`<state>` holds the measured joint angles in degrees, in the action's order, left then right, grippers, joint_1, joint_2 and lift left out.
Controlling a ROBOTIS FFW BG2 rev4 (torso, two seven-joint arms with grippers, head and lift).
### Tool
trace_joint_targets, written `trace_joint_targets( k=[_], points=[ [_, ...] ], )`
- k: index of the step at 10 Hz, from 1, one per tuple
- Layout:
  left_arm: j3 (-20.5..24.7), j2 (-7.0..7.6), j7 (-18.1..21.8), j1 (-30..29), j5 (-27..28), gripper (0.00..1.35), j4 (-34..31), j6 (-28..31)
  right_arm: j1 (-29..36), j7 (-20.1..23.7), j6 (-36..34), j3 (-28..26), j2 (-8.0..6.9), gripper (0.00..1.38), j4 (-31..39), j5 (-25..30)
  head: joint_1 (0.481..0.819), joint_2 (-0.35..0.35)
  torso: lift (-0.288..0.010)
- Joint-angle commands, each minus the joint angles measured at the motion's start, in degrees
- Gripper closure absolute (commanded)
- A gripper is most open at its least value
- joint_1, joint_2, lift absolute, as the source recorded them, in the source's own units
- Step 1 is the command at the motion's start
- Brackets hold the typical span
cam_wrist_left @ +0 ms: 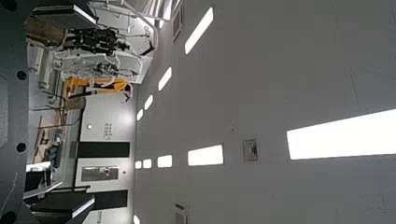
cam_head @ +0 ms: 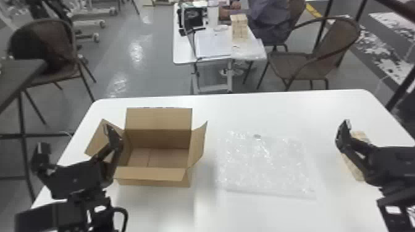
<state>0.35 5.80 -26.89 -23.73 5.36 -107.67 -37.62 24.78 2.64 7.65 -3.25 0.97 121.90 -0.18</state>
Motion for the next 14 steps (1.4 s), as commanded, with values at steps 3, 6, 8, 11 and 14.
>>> trace_joint_targets(
  k=[3,6,8,11,14],
  points=[
    [0.00,0.00,0.00,0.00,0.00,0.00,0.00,0.00,0.00,0.00,0.00,0.00,0.00,0.00,0.00,0.00,0.678,0.086,-0.100],
    [0.00,0.00,0.00,0.00,0.00,0.00,0.00,0.00,0.00,0.00,0.00,0.00,0.00,0.00,0.00,0.00,0.678,0.086,-0.100],
    [0.00,0.00,0.00,0.00,0.00,0.00,0.00,0.00,0.00,0.00,0.00,0.00,0.00,0.00,0.00,0.00,0.678,0.086,-0.100],
    [0.00,0.00,0.00,0.00,0.00,0.00,0.00,0.00,0.00,0.00,0.00,0.00,0.00,0.00,0.00,0.00,0.678,0.086,-0.100],
    [0.00,0.00,0.00,0.00,0.00,0.00,0.00,0.00,0.00,0.00,0.00,0.00,0.00,0.00,0.00,0.00,0.678,0.086,-0.100]
  ],
)
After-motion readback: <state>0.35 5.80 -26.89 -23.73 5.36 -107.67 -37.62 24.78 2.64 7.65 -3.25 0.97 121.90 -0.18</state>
